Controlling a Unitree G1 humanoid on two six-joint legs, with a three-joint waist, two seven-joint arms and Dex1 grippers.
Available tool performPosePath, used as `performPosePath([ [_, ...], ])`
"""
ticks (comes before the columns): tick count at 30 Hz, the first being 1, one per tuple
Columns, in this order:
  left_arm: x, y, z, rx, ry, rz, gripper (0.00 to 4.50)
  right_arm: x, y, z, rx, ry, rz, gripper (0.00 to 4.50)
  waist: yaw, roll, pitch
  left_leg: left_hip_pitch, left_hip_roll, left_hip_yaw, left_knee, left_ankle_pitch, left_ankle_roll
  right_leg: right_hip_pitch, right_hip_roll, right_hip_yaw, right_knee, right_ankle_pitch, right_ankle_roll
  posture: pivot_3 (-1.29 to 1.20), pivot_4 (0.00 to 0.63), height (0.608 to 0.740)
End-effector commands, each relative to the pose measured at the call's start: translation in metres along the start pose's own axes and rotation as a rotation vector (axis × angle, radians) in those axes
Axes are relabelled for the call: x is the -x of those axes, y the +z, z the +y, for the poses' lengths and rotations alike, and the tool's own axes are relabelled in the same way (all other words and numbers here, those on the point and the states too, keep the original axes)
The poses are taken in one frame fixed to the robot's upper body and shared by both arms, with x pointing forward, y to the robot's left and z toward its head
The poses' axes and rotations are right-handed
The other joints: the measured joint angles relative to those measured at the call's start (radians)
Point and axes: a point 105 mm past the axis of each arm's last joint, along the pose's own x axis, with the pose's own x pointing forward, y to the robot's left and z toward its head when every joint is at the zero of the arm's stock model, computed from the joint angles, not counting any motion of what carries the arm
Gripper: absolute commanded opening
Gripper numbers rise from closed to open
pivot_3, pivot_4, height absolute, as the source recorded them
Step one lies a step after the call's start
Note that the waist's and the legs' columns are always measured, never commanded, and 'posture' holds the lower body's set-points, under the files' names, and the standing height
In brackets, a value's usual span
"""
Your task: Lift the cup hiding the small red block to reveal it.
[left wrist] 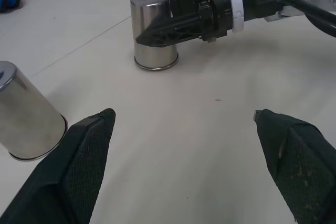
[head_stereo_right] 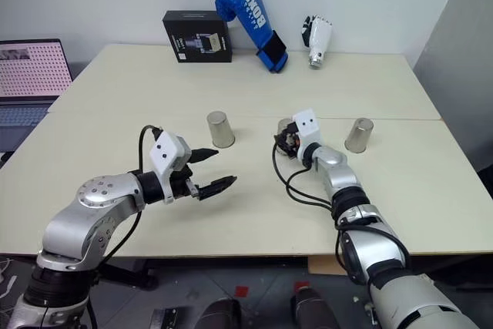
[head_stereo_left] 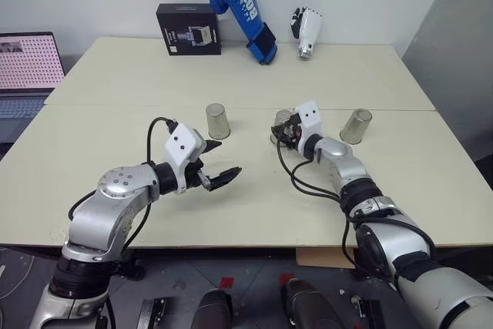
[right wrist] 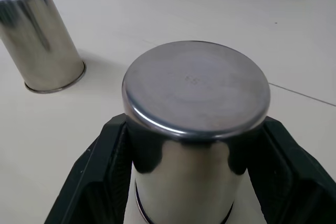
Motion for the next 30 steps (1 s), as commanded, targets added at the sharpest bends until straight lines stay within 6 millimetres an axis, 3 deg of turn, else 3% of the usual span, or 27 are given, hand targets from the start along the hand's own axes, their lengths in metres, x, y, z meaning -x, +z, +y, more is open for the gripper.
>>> performPosePath([
  [1,0.001,0.009,0.002,-0.036,0.002,-0.029,4.5,0.011,0.053,-0.007,-0.026,-0.001,-0.16,2.66,0.001,0.0,0.0,0.0,0.0,0.0,0.0,0.0,0.0,0.0,0.0,0.0,0.0,0.0,0.0,0.0,0.15,0.74],
  [4,0.001,0.007,0.003,-0.035,-0.001,-0.023,4.5,0.029,0.073,-0.026,-0.034,-0.105,-0.205,2.66,0.003,0.0,0.0,-0.001,0.0,-0.002,0.0,0.0,0.0,0.0,0.0,-0.001,0.0,0.001,-0.003,0.0,0.15,0.74],
  [6,0.0,0.007,0.003,-0.034,-0.003,-0.022,4.5,0.039,0.073,-0.04,0.021,-0.183,-0.175,2.66,0.006,0.0,0.0,-0.001,0.0,-0.002,-0.001,0.0,0.0,0.0,0.0,-0.002,0.0,0.001,-0.003,0.0,0.15,0.74],
  [9,-0.003,0.007,0.004,-0.035,-0.008,-0.024,4.5,0.045,0.059,-0.051,0.074,-0.24,-0.094,2.66,0.006,0.0,0.0,-0.001,-0.001,-0.001,0.0,0.0,0.0,0.0,0.0,-0.001,-0.001,0.001,-0.002,0.0,0.15,0.74],
  [17,-0.009,0.01,0.001,-0.002,-0.033,-0.042,4.5,0.043,0.0,-0.063,-0.003,-0.257,0.074,2.66,0.0,0.0,0.0,0.0,0.0,0.0,0.0,0.0,0.0,0.0,0.0,0.0,0.0,-0.001,0.0,0.0,0.15,0.74],
  [20,-0.009,0.012,0.001,0.002,-0.031,-0.047,4.5,0.042,-0.011,-0.066,-0.019,-0.271,0.095,2.66,-0.002,0.0,0.0,0.0,0.0,0.001,0.0,0.0,0.0,0.0,0.0,0.001,-0.001,-0.001,0.001,0.0,0.15,0.74],
  [26,-0.007,0.01,0.001,0.003,-0.023,-0.042,4.5,0.043,-0.026,-0.06,0.005,-0.232,0.131,4.48,-0.001,0.0,0.0,0.001,0.0,0.0,0.0,0.0,0.0,0.0,0.0,0.0,0.0,-0.001,0.001,0.0,0.15,0.74],
  [30,-0.005,0.009,0.002,0.006,-0.026,-0.027,4.5,0.056,-0.029,-0.057,0.009,-0.206,0.148,4.48,0.0,0.0,0.0,0.0,0.0,0.001,0.0,0.0,0.0,0.0,0.0,0.001,-0.001,-0.001,0.001,0.0,0.15,0.74],
])
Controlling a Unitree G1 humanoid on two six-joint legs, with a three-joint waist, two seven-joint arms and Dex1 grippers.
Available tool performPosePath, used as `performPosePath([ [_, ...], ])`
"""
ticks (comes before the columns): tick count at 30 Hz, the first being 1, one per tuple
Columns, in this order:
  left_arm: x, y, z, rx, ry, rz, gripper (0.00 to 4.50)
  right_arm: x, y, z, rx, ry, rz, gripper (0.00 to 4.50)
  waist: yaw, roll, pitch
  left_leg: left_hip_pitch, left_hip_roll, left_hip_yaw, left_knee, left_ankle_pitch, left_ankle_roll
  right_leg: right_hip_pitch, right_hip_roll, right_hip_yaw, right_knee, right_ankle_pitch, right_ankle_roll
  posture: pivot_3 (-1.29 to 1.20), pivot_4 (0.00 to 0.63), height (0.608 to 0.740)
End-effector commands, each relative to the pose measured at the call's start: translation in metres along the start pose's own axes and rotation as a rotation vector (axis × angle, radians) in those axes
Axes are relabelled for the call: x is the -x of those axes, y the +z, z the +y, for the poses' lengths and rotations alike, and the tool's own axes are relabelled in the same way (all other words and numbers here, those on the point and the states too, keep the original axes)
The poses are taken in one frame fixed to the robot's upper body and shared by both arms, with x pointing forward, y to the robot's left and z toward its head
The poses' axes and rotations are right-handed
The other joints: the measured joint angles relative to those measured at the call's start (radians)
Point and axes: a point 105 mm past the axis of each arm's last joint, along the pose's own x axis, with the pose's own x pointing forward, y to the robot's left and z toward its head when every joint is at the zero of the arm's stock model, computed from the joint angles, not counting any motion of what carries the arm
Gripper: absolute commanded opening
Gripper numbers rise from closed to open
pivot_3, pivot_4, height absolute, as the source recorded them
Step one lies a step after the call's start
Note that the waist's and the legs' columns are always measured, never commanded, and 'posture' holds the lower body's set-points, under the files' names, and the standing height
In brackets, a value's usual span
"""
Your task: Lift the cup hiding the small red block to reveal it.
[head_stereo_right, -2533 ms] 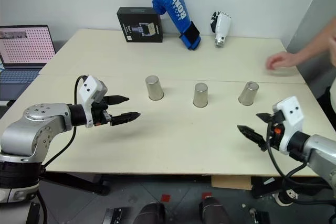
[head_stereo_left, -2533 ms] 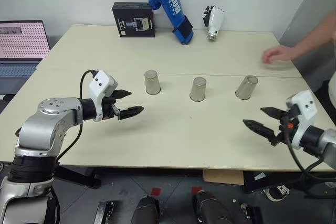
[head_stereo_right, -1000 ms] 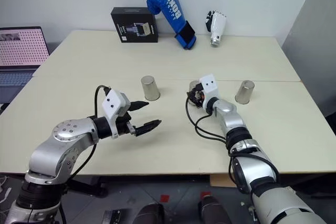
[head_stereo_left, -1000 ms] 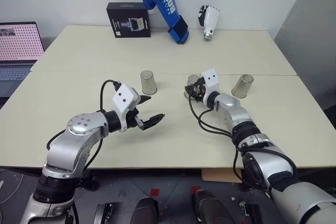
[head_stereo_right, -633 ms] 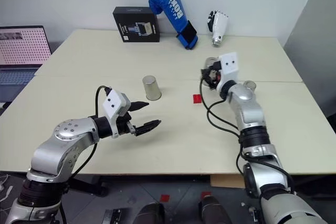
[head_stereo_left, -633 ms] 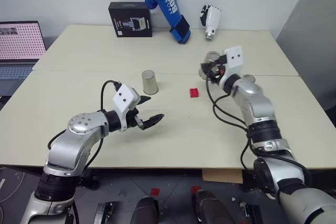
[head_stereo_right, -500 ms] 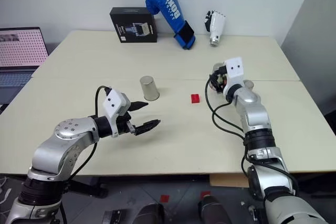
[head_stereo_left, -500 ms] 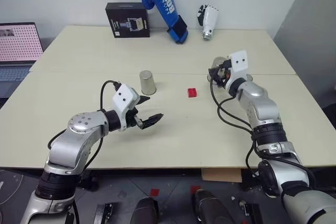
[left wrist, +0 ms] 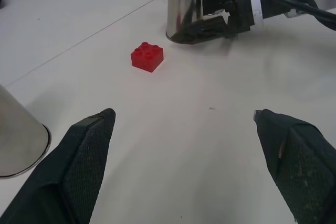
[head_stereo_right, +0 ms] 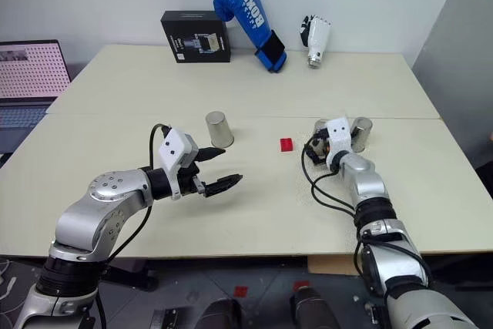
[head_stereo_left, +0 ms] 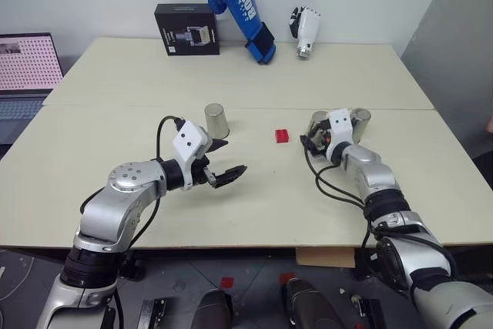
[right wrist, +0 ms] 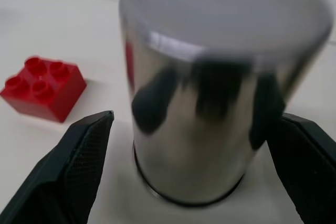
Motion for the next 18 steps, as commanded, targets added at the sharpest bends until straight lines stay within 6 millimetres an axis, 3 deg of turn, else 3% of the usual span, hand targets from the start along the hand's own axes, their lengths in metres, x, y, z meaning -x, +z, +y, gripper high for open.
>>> performPosePath([
  [1,0.006,0.008,0.003,-0.031,0.014,-0.013,4.5,0.016,0.014,-0.003,0.044,0.022,-0.041,4.48,0.001,0.0,0.0,0.0,0.0,0.0,0.0,0.0,0.0,0.0,0.0,0.0,0.0,0.0,0.0,0.0,0.15,0.74],
  [7,0.01,0.009,0.013,-0.032,0.035,0.016,4.5,0.068,0.017,0.006,0.037,0.095,0.006,4.48,0.007,0.001,0.0,-0.001,0.0,-0.001,-0.001,0.0,0.0,0.0,0.0,-0.001,0.0,-0.001,0.0,0.0,0.15,0.74],
  [15,0.025,0.012,0.02,-0.038,0.017,0.057,4.5,0.168,0.044,0.023,0.137,0.247,0.03,4.48,0.007,0.002,0.001,0.0,0.0,-0.001,0.0,0.0,0.0,0.0,0.0,-0.001,0.0,-0.003,-0.004,0.0,0.15,0.74],
  [18,0.031,0.011,0.021,-0.042,0.007,0.076,4.5,0.184,0.044,0.021,0.156,0.244,0.057,4.48,0.007,0.002,0.001,0.001,0.0,-0.001,0.0,0.0,0.0,0.0,0.0,-0.001,-0.001,-0.004,-0.006,0.0,0.15,0.74],
])
